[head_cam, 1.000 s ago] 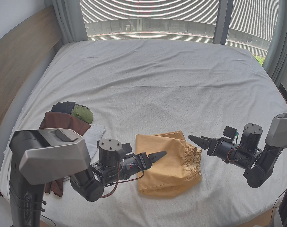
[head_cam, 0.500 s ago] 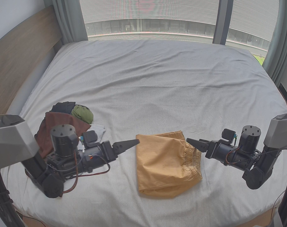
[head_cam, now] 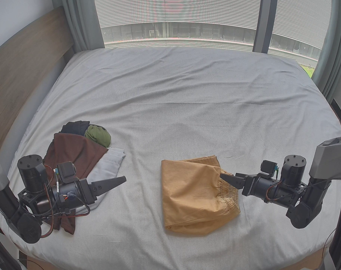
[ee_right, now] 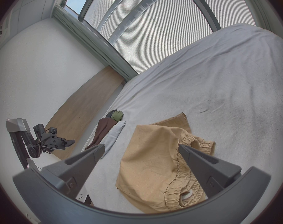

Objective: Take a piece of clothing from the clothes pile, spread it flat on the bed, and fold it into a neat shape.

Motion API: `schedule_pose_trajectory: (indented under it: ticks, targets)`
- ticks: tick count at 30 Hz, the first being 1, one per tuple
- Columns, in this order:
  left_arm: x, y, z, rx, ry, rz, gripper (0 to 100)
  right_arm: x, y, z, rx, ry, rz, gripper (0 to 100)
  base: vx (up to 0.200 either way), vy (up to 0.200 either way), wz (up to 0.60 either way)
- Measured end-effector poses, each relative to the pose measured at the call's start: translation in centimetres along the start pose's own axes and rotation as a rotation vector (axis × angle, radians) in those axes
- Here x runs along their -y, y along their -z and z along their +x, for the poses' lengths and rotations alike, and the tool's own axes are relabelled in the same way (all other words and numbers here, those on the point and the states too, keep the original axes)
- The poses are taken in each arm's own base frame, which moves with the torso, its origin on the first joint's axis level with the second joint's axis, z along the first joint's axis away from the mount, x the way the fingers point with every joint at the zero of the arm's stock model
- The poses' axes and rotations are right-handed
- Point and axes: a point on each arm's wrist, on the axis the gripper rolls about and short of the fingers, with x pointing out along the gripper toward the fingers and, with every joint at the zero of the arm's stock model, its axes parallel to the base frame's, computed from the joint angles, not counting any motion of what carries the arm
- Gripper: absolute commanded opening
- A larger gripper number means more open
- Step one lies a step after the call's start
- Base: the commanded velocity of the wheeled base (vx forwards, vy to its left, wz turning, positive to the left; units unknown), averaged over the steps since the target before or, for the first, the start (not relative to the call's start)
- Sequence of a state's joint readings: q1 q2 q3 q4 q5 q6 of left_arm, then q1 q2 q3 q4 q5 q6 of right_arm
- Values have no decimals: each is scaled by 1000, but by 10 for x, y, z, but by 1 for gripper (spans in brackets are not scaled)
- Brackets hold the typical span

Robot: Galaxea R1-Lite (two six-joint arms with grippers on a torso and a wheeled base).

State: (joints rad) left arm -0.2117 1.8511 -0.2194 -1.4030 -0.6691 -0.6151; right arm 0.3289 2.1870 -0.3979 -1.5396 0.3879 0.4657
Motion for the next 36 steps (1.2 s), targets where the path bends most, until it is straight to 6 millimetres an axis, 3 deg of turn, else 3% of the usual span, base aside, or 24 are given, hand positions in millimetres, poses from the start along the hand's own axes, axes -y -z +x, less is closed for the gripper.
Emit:
schedule_pose_trajectory:
  ticks: [19, 36]
  targets:
    - [-37, 22, 4, -43, -75, 26, 100, 33, 42, -1, -182, 119, 22, 100, 0, 0, 0]
    - [-42, 28, 6, -68, -82, 7, 100, 54, 60, 0, -246, 179, 54, 100, 0, 0, 0]
